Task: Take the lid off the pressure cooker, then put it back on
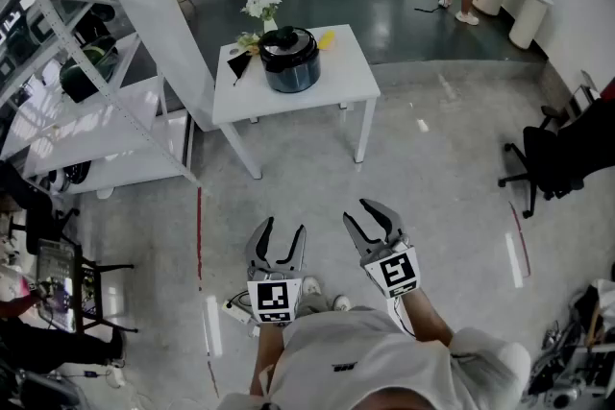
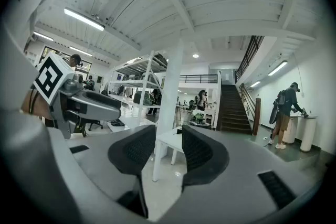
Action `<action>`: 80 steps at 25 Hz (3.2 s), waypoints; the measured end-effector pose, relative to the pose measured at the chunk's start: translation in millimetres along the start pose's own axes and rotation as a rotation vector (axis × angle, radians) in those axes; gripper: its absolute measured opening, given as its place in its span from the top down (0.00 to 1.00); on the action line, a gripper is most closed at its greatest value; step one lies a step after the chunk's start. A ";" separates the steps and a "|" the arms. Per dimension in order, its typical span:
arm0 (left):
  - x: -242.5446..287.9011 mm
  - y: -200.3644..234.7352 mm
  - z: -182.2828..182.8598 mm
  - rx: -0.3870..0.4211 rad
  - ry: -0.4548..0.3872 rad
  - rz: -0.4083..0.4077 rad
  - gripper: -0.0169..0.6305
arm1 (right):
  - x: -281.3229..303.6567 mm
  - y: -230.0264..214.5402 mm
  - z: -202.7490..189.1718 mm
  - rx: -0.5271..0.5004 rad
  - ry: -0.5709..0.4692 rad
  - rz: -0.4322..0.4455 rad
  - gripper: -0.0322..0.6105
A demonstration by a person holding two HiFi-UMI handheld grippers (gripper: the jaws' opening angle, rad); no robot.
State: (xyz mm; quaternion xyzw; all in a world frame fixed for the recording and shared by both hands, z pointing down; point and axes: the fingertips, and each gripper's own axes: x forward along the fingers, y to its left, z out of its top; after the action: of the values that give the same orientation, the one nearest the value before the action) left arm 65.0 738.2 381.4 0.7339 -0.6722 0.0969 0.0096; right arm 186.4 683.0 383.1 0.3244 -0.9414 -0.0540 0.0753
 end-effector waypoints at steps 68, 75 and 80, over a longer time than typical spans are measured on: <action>360.5 192.2 -3.0 -0.027 -0.001 -0.117 0.60 | 360.7 -163.6 -25.9 0.065 0.116 -0.041 0.70; 413.2 202.0 6.3 -0.026 0.014 -0.083 0.60 | 400.4 -203.7 -28.0 0.071 0.122 0.002 0.70; 448.2 205.5 12.7 -0.025 0.026 -0.053 0.60 | 425.9 -232.0 -30.5 0.078 0.117 0.039 0.70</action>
State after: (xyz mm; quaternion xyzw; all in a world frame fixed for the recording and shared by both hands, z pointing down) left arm -101.8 275.2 414.6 0.7499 -0.6536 0.0976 0.0302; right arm 0.1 236.0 423.6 0.3114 -0.9429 0.0033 0.1183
